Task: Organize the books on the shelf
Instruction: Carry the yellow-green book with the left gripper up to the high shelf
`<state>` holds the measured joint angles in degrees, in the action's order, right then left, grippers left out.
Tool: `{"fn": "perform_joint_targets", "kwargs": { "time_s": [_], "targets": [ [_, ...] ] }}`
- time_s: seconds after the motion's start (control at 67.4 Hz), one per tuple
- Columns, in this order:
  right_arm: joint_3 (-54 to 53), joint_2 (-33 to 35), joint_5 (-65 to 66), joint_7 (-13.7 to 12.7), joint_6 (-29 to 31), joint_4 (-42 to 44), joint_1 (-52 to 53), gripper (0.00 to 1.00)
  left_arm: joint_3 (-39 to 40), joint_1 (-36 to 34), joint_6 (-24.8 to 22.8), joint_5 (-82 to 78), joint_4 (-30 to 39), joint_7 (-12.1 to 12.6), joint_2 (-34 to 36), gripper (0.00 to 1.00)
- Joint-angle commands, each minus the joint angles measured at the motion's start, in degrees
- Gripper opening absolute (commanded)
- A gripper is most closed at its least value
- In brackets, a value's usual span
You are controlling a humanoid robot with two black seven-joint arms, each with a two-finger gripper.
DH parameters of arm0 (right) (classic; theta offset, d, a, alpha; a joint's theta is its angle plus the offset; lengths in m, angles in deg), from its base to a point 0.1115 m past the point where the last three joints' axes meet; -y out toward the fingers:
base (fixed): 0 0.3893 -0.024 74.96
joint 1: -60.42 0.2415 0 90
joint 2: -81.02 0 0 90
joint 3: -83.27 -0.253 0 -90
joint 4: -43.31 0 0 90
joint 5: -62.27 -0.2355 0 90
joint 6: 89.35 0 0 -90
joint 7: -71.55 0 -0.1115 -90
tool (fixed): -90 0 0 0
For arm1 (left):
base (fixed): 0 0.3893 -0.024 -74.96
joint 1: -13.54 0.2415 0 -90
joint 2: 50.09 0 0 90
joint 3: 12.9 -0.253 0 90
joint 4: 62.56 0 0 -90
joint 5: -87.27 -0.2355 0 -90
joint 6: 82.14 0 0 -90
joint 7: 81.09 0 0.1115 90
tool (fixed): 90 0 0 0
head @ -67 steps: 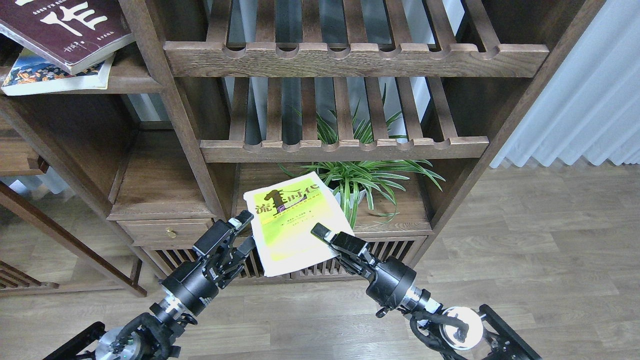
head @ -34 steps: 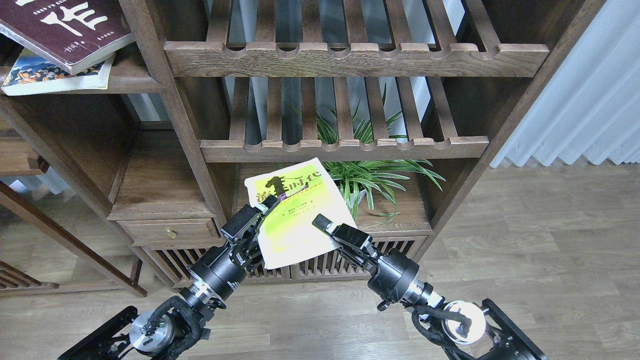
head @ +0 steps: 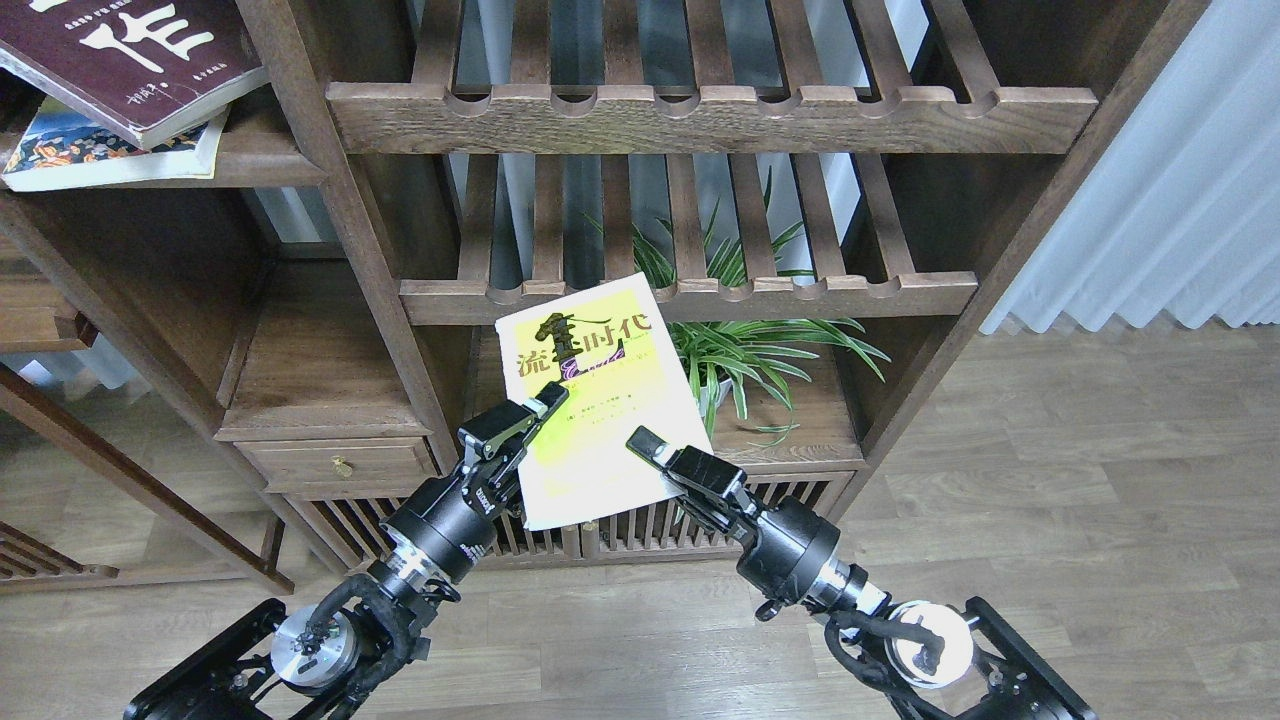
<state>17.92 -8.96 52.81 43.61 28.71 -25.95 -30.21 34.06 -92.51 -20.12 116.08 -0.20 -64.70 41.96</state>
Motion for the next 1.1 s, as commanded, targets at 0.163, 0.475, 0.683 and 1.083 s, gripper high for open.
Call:
{"fn": "perform_joint_targets", "kwargs": {
  "time_s": [0.163, 0.475, 0.683, 1.083],
  "targets": [
    [-0.92, -0.02, 0.05, -0.06, -0.06, 3.43, 0.63, 0.41, -1.43, 0.49, -0.02, -0.24, 2.85, 5.32, 9.72, 0.00],
    [-1.01, -0.02, 0.05, -0.06, -0.06, 6.07, 2.04, 0.77, -0.55, -0.12, -0.02, -0.59, 7.60, 6.46, 21.77, 0.00],
    [-0.92, -0.02, 0.05, 0.08, -0.06, 7.74, 3.18, 0.77, -0.64, -1.97, -0.02, -0.77, 9.97, 8.57, 30.38, 0.00],
    [-1.01, -0.02, 0.05, 0.08, -0.06, 9.67, 4.59, 0.77, -1.61, -11.72, -0.02, -4.46, 14.98, 9.36, 47.08, 0.01]
  ]
}}
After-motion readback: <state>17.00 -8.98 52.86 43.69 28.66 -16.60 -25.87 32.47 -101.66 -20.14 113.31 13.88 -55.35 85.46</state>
